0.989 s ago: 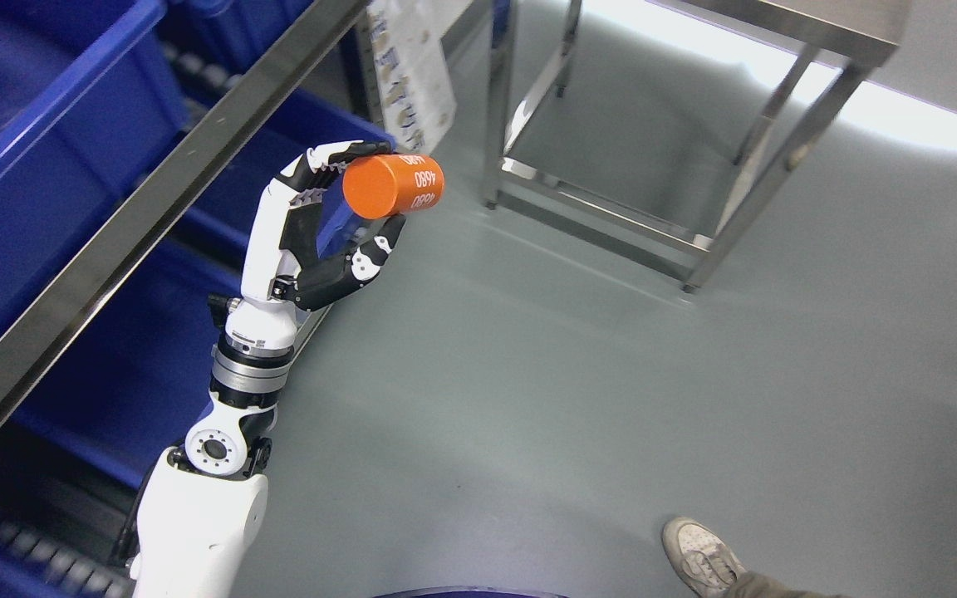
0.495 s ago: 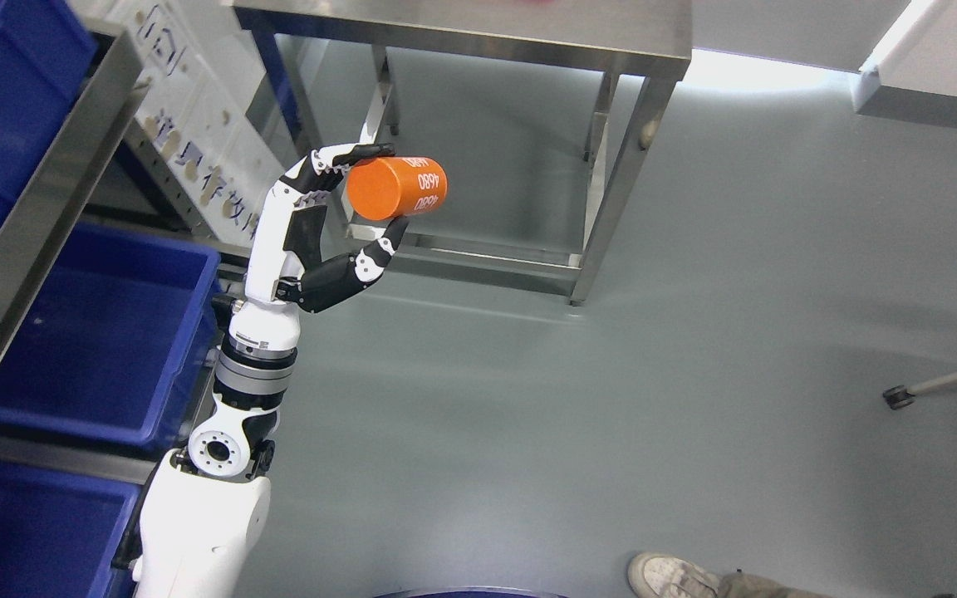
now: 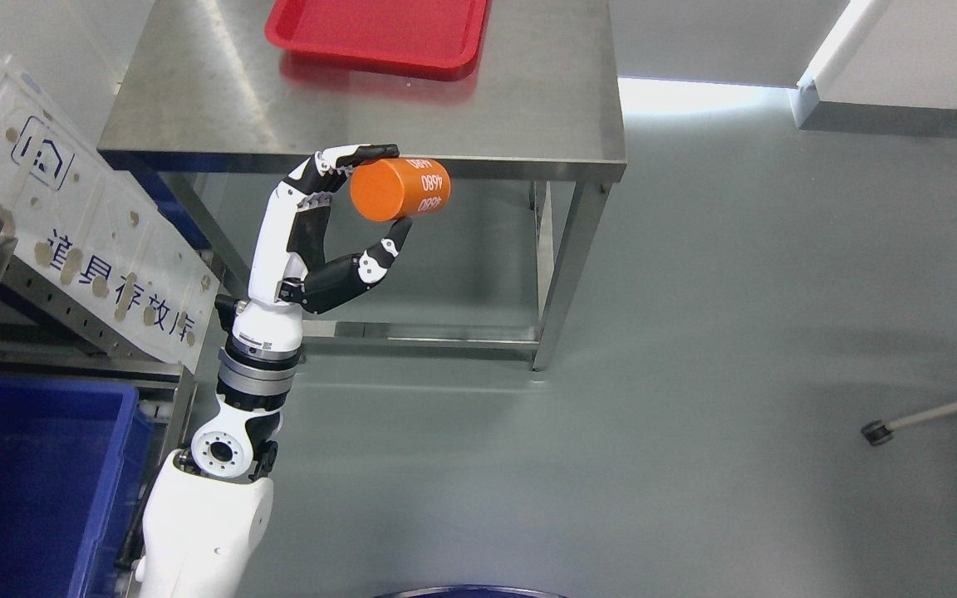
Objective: Grab orange capacitor from left shelf to right desk
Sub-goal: 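Lower the orange container onto the red tray with the left hand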
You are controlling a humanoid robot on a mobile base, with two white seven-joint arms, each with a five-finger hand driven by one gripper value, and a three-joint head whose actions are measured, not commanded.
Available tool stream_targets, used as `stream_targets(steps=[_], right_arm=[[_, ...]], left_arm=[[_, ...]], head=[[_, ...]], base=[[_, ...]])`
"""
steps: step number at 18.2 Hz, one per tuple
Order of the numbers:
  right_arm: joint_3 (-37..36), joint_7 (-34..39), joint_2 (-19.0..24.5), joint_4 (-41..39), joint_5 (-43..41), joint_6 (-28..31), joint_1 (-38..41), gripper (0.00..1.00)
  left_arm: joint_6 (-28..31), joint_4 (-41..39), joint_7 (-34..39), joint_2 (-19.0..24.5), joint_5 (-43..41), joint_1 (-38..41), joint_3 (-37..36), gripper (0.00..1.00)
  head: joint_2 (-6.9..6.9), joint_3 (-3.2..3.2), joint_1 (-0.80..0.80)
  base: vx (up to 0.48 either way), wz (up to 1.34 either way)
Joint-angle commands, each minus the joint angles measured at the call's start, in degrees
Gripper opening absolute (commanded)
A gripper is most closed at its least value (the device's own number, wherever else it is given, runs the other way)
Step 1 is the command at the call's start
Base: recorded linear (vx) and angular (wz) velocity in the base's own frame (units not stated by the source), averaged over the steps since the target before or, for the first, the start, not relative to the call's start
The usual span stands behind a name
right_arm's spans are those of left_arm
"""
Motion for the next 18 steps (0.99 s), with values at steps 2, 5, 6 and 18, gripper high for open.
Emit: stream_targets(steps=[2,5,6,18], right_arm=[[-0.62,-0.04,-1.0,-1.32,0.0,-0.05,1.94,1.0],[-0.62,-0.04,-1.0,-1.32,0.0,-0.05,1.94,1.0],[-0.62,-0.04,-1.0,-1.32,0.0,-0.05,1.94,1.0],[-0.62,-0.04,-1.0,-1.32,0.0,-0.05,1.94,1.0]], left_arm=[[0.0,0.12,0.02,-0.14,0.01,0.04,-0.43,0.02],[0.0,0.21,0.02,-0.14,0.01,-0.05,-0.43,0.02],[0.09,0.21,-0.07,-0.14,0.01,-0.22,-0.6,0.02],[0.26,0.38,-0.07,-0.14,0.01,-0.57,-1.31,0.02]], head=[[0.0,0.0,0.0],[0.0,0.0,0.0],[0.0,0.0,0.0],[0.0,0.0,0.0]], base=[[0.4,0.0],[0.423,0.08],[0.397,0.19],[0.216,0.06]])
